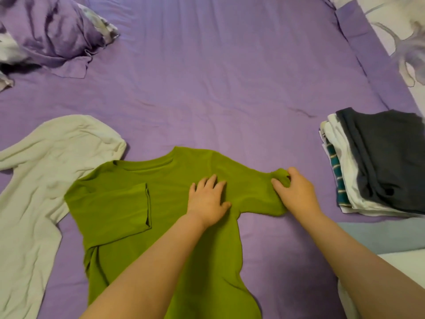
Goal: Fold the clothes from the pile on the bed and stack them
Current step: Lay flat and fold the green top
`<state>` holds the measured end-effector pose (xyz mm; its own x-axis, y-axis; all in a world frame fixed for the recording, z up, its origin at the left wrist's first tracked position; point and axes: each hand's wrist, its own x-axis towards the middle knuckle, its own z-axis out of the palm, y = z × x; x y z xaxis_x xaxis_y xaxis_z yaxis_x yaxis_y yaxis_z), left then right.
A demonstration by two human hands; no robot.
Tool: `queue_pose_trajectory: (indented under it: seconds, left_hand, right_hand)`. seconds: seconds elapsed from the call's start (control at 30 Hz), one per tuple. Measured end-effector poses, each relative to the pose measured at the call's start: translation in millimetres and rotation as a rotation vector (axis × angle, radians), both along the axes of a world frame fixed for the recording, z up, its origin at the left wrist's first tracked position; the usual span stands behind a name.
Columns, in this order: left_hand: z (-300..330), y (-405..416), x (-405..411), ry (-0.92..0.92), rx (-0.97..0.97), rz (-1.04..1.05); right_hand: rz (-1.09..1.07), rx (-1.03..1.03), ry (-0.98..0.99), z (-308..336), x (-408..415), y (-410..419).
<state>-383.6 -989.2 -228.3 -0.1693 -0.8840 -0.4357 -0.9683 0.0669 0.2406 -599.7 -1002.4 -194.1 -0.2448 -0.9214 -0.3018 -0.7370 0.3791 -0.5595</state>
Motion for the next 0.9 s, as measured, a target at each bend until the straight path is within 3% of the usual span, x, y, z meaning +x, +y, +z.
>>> queue_pose_trajectory:
  seconds: [0.07,0.17,0.2,0.27,0.37,0.5,0.63,0.73,0.9]
  left_hand:
    - [16,1,5,0.228,0.002,0.265]
    - [44,-1,18,1.073,0.419,0.933]
    - [50,-2,27,1.262,0.547,1.069]
    - [55,0,47,1.413,0.654,1.144]
    - [53,7,66,1.228,0.485,1.139]
    - [29,17,84,1.095,0.293,1.103]
    - [18,24,99,0.951,0.161,1.035]
    - [11,42,116,0.818,0.132,1.005]
    - [13,111,151,0.605,0.082,0.744]
  right_hand:
    - [0.014,-0.018,-0.1,14,31,-4]
    - [0.116,0.012,-0.355,31,91,-3]
    - [0.165,0.051,-0.434,33,110,1]
    - [0.228,0.151,-0.568,31,144,12]
    - [0.259,0.161,-0.482,19,168,28]
    - [0.61,0.062,0.108,-5,161,45]
    - [0.887,0.266,0.473,-29,150,67]
    - [0.855,0.233,0.534,-35,149,84]
    - [0.72,0.27,0.5,-33,149,134]
